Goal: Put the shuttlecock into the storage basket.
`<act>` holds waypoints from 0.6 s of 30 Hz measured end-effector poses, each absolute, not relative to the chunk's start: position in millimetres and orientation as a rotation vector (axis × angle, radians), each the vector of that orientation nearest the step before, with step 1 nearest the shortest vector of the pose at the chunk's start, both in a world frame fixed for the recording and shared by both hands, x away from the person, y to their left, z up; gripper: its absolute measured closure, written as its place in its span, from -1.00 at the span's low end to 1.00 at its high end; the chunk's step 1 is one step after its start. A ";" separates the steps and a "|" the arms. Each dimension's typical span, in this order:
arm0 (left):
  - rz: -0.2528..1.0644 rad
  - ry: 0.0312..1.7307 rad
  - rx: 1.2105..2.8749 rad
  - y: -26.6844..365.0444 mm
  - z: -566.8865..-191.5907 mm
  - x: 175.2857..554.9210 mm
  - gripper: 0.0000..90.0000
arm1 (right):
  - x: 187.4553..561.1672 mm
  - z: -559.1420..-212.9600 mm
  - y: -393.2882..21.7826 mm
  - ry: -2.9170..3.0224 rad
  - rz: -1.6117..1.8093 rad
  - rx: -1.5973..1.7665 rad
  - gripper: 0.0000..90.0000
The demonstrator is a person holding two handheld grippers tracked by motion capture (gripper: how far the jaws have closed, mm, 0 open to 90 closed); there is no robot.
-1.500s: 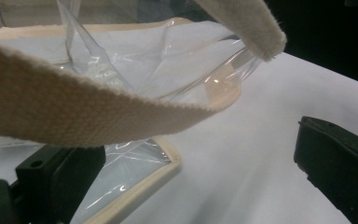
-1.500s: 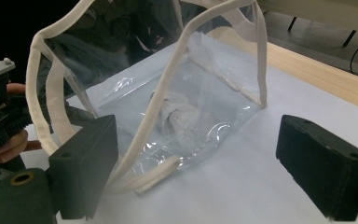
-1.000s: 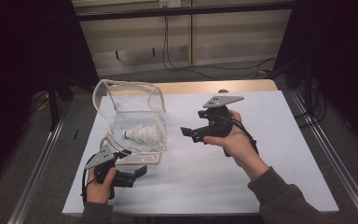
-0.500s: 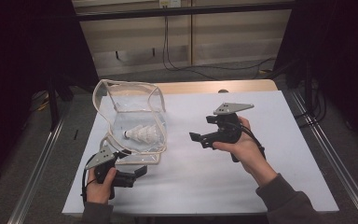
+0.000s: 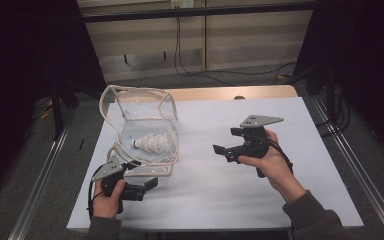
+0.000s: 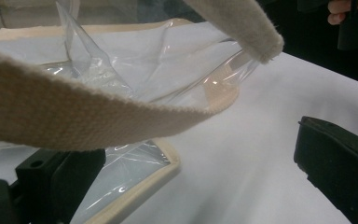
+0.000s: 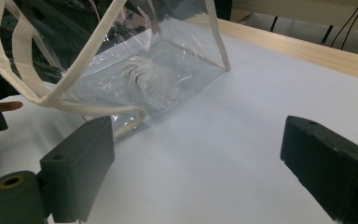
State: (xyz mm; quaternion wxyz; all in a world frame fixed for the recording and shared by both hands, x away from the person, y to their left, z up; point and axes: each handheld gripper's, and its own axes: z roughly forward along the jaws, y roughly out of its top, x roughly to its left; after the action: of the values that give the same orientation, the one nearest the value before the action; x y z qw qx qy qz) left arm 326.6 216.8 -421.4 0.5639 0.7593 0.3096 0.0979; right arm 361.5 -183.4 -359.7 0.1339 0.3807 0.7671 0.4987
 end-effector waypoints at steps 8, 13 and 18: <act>0.230 0.727 1.788 216.7 -421.3 326.7 -0.95 | 358.6 -368.3 -192.1 2.210 1.439 1.120 -0.79; 0.231 0.728 1.783 216.7 -421.4 326.6 -0.95 | 354.5 -373.9 -199.0 2.209 1.440 1.128 -0.79; 0.229 0.728 1.783 216.3 -421.4 326.4 -0.95 | 350.9 -380.9 -207.0 2.203 1.430 1.148 -0.79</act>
State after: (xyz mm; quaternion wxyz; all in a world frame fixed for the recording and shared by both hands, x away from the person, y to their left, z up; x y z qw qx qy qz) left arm 326.4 216.3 -421.4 0.5655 0.7582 0.3095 0.0974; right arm 350.9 -207.0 -380.9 0.1370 0.3965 0.7614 0.4943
